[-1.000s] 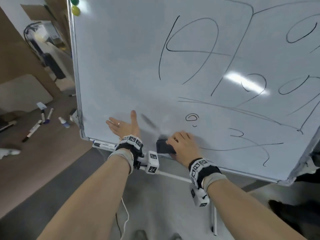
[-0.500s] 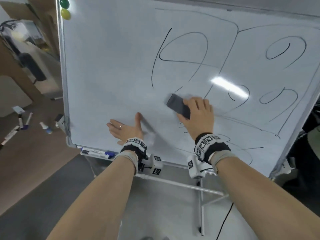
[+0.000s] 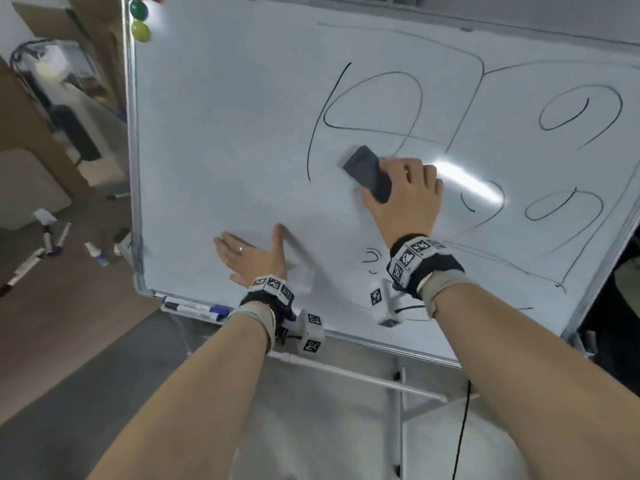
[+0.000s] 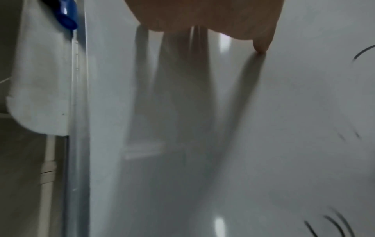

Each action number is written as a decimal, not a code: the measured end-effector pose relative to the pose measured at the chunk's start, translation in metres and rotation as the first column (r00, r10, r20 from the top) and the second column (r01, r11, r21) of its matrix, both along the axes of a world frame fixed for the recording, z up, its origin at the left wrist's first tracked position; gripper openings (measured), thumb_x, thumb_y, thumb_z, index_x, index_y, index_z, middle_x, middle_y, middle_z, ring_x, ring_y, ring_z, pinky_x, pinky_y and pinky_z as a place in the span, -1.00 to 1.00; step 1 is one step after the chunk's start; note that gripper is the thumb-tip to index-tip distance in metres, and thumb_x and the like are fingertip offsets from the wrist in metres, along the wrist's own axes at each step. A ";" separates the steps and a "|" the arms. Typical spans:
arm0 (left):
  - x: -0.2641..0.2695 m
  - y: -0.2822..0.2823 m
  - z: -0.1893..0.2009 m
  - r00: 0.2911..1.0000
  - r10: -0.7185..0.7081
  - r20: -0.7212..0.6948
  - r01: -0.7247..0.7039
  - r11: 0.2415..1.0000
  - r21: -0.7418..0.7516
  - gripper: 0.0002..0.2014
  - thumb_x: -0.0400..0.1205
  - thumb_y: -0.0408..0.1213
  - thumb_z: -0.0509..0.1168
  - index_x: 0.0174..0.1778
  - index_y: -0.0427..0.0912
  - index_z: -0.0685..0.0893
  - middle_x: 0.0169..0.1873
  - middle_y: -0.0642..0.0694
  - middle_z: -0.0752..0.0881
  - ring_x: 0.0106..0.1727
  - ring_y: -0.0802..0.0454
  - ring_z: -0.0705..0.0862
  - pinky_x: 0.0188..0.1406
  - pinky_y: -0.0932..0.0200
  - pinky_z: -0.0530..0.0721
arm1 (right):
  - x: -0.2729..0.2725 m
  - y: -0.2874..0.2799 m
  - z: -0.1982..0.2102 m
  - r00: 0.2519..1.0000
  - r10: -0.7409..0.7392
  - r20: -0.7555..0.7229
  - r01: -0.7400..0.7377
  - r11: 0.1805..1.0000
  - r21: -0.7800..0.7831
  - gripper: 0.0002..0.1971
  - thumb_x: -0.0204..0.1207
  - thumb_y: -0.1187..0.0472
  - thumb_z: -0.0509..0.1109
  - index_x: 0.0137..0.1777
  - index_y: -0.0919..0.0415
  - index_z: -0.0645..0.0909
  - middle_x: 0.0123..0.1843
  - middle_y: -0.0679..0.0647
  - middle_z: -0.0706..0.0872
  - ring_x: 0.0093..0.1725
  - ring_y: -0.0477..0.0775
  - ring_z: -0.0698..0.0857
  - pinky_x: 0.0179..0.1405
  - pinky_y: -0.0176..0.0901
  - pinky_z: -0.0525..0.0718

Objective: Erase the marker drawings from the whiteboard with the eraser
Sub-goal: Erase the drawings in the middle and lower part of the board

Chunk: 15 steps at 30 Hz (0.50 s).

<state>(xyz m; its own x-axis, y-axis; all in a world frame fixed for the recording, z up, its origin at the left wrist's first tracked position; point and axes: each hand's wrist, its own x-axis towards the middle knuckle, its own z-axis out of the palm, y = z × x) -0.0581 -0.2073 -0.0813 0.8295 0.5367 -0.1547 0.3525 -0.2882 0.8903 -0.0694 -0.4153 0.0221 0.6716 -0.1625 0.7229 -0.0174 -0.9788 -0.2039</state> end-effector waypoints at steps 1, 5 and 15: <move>0.002 0.000 0.001 1.000 0.005 0.002 -0.005 1.000 0.010 0.18 0.44 0.45 0.28 0.75 -0.18 -0.14 0.75 -0.03 -0.15 0.76 -0.03 -0.12 0.60 -0.44 0.06 | 0.000 0.004 -0.004 0.999 0.043 0.004 -0.043 0.999 0.000 -0.57 0.34 -0.11 0.48 0.19 0.00 0.63 0.09 0.07 0.63 0.07 0.25 0.53 0.05 0.07 0.46; 0.004 -0.007 -0.002 0.997 0.071 0.007 -0.071 0.997 -0.002 0.14 0.46 0.43 0.29 0.75 -0.14 -0.11 0.75 -0.02 -0.13 0.76 -0.06 -0.11 0.59 -0.50 0.07 | -0.031 0.012 -0.072 0.884 0.365 -0.291 -0.431 0.877 -0.210 -0.54 0.20 -0.03 0.64 0.11 0.01 0.66 -0.01 0.07 0.61 -0.01 0.21 0.53 0.00 0.06 0.40; 0.002 -0.028 -0.002 0.998 0.057 -0.007 -0.057 0.998 -0.025 0.05 0.54 0.33 0.28 0.76 -0.11 -0.12 0.75 0.02 -0.14 0.76 -0.04 -0.12 0.63 -0.42 0.01 | -0.003 -0.035 -0.022 0.998 0.063 -0.002 -0.062 0.995 0.078 -0.57 0.32 -0.10 0.51 0.17 -0.01 0.62 0.07 0.09 0.62 0.06 0.24 0.53 0.02 0.06 0.44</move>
<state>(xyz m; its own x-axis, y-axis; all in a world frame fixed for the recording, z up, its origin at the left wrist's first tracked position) -0.0558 -0.2350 -0.0835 0.7967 0.5788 -0.1741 0.3733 -0.2447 0.8948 -0.0721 -0.4505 -0.0002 0.6856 -0.1757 0.7064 0.0421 -0.9592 -0.2794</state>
